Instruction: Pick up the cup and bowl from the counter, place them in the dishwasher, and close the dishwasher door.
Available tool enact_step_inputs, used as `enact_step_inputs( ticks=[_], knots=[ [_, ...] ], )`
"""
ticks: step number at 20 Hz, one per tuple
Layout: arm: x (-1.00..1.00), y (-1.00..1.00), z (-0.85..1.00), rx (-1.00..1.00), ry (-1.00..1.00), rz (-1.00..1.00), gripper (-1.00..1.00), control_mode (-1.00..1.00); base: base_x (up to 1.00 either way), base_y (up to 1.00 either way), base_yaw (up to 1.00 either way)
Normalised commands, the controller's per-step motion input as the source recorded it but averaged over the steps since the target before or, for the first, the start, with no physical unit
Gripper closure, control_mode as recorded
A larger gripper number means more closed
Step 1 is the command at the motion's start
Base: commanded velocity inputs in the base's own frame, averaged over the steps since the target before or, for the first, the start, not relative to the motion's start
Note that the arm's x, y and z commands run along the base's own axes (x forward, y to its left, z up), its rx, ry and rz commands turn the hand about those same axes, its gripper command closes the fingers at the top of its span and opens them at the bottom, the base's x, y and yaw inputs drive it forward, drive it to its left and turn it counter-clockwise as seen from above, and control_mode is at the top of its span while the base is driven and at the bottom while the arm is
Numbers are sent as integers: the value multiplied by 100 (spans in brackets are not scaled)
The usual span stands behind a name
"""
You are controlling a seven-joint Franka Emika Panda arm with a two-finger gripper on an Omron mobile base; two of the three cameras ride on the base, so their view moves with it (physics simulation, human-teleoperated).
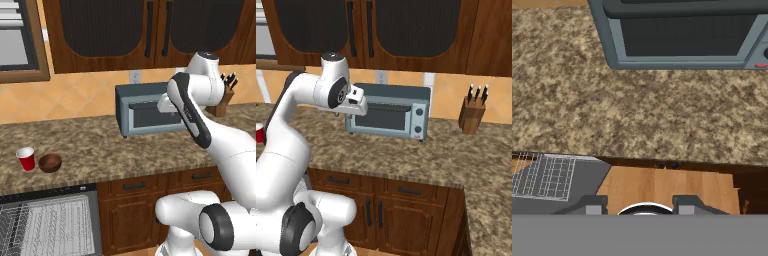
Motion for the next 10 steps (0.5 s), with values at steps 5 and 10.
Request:
enact_step_inputs(
  ticks=[5,10],
  knots=[
    [-53,1,0,0,-6,2,-100,-100,0,0,0],
    [-81,0,0,1,-12,0,-100,-100,0,0,0]
  ],
)
